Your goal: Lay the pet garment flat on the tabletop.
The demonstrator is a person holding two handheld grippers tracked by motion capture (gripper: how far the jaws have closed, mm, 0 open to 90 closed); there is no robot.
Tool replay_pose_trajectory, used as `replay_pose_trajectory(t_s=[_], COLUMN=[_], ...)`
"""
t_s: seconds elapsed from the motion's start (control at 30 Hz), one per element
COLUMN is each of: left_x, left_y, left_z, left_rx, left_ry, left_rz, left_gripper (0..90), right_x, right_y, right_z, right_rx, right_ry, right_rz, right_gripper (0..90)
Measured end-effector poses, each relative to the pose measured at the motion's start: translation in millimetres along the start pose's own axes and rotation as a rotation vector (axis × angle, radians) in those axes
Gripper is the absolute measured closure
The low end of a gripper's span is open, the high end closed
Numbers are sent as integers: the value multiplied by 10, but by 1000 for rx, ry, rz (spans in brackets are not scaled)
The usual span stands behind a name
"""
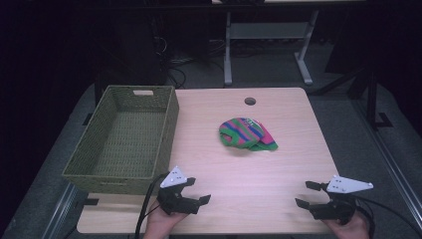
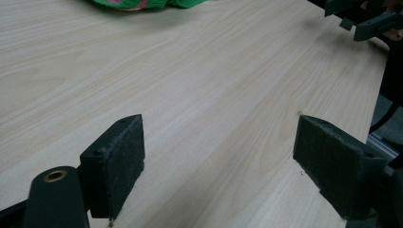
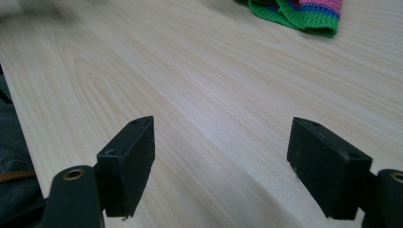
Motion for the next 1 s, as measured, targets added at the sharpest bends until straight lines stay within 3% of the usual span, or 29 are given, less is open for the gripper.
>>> replay_pose_trajectory(t_s=[0.37,0.7,0.87,1.0], left_x=[-13,-92,-86,-94], left_y=[-8,-6,6,13], left_z=[32,42,64,90], left_rx=[3,7,21,34], left_ry=[9,28,16,19], left_rz=[-24,-18,-18,-22], left_gripper=[173,173,173,173], right_x=[-7,-26,-12,12], right_y=[10,15,7,10], right_z=[1,-30,-33,-16], right_rx=[0,-4,0,-6], right_ry=[-6,-3,-1,-10], right_rz=[11,7,-11,2], right_gripper=[239,239,239,239])
Point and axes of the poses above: each handheld gripper's, and its own axes: z roughly backward along the jaws, y roughly out of its top, x roughly to its right, the point moved 7 cm from there along -z, roughly forward along the jaws, and after that the axes turned 1 degree about -z, right-handed, at the moved point
